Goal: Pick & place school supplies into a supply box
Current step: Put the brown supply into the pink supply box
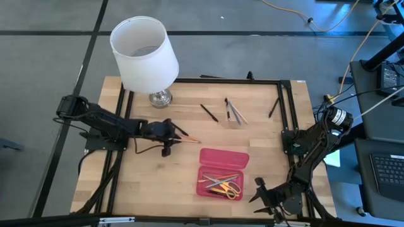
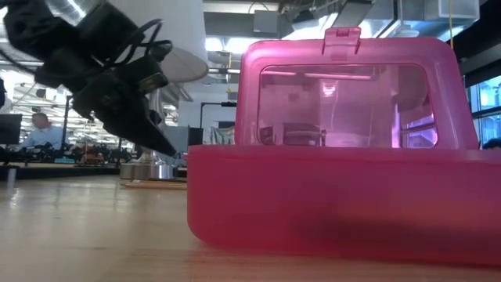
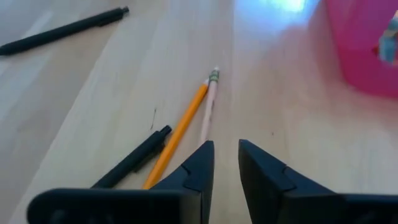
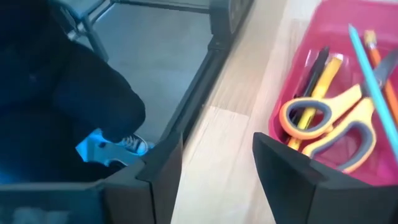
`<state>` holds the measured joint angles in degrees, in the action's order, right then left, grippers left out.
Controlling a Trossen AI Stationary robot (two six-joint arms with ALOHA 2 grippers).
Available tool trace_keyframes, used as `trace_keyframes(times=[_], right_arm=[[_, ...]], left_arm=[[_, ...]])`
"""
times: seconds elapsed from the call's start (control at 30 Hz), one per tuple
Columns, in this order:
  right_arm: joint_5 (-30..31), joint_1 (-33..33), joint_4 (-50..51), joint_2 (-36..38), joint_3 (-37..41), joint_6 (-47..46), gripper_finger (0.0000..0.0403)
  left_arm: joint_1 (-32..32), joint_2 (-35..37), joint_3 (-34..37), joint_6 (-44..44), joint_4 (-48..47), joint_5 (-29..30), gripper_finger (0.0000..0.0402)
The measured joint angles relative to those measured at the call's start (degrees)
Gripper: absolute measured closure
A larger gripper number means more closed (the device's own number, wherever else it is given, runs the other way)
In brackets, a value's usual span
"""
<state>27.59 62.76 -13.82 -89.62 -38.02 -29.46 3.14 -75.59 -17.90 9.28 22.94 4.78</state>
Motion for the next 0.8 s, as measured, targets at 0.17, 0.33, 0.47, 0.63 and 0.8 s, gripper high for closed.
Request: trace_keyframes(times=[0.17, 0.33, 0.47, 0.63, 0.8], right_arm=[[-0.02, 0.0, 0.01, 0.0, 0.0, 1.3, 0.0205], [-0.04, -0.02, 0.0, 0.0, 0.0, 1.37, 0.0205], [-0.04, -0.02, 0.0, 0.0, 0.0, 1.5, 0.0205], [-0.04, -0.02, 0.0, 0.0, 0.0, 1.5, 0.0205], [-0.07, -0.02, 0.01, 0.0, 0.0, 1.52, 0.0205]], left_arm=[[0.24, 0.0, 2.52, 1.25, 3.33, 0.43, 0.0344], [0.24, 0.0, 2.55, 0.34, 3.52, 2.6, 0.0341], [0.24, 0.0, 2.55, -1.97, 3.56, 3.67, 0.0329], [0.24, 0.0, 2.55, -1.92, 3.32, 3.2, 0.0292], [0.24, 0.0, 2.57, -1.03, 2.18, 3.08, 0.024]])
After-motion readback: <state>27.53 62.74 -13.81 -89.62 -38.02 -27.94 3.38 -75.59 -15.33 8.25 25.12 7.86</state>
